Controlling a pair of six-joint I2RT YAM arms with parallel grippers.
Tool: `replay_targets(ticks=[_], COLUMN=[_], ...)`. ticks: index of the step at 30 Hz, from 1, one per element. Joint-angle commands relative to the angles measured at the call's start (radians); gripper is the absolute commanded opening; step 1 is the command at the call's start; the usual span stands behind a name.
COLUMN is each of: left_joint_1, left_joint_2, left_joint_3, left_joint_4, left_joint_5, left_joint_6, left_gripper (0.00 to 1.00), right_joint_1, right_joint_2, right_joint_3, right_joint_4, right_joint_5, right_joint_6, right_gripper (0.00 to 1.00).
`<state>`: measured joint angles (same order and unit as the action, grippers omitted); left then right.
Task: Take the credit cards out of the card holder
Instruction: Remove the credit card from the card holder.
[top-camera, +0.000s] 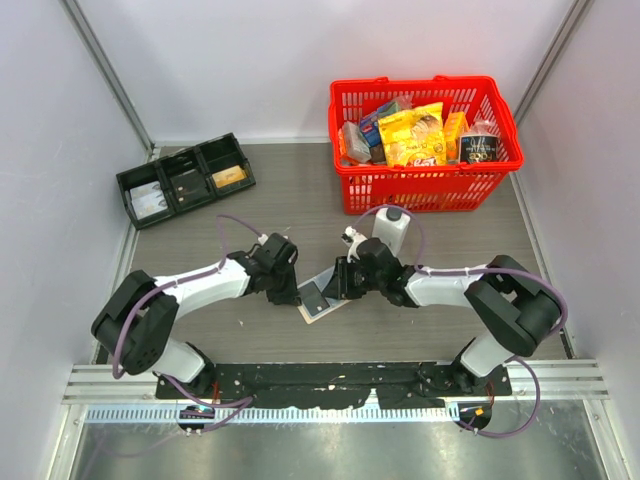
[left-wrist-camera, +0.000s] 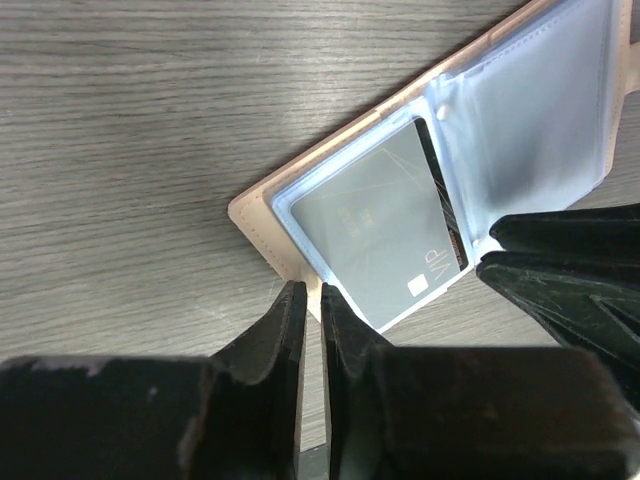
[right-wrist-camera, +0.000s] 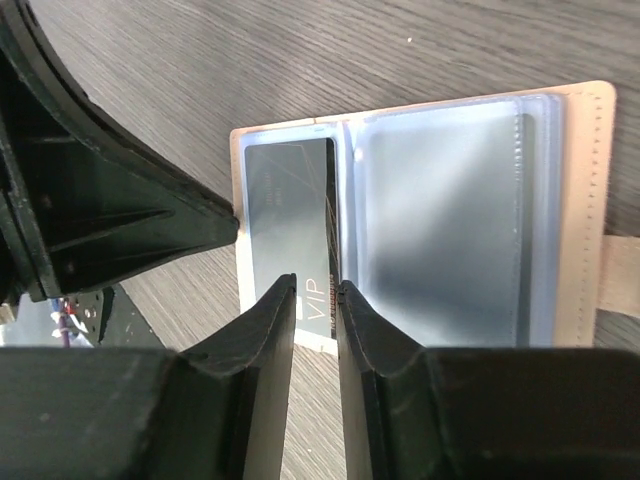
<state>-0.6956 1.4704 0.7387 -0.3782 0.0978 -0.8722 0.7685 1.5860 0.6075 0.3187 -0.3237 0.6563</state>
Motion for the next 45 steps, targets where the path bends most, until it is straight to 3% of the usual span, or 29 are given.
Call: replay_targets(ticks=[1, 11, 24, 37, 45], left_joint_1=[-0.018, -0.033, -0.033, -0.03, -0.005], left_joint_2=[-0.05, 0.008, 0.034, 0.051, 0.031], left_joint_3=[0.065, 0.068, -0.039, -0.062, -0.087], left_joint_4=[-0.037, -0.004, 0.007, 0.025, 0.038], left_joint_5=[-0.026, 0.008, -0.006, 0.002, 0.008], left_joint_6=[0.016, 0.001, -0.019, -0.017, 0.012], left_gripper=[0.15, 0.19, 0.03, 0.0, 0.0], right_joint_1=[0.009, 0.044, 0.057, 0.057, 0.057], right_joint_2=[-0.054, 0.011, 0.029, -0.011, 0.058], right_joint_3=[0.028, 0.046, 0.051, 0.017, 0.06], right_joint_4=[-0.085, -0.066, -0.052, 0.129, 0.249], right_joint_5=[0.084, 0.029, -0.021, -0.11, -0.189], right_joint_6=[-0.07, -0.081, -0.067, -0.015, 0.031], right_gripper=[0.29, 0.29, 0.29, 0.28, 0.28])
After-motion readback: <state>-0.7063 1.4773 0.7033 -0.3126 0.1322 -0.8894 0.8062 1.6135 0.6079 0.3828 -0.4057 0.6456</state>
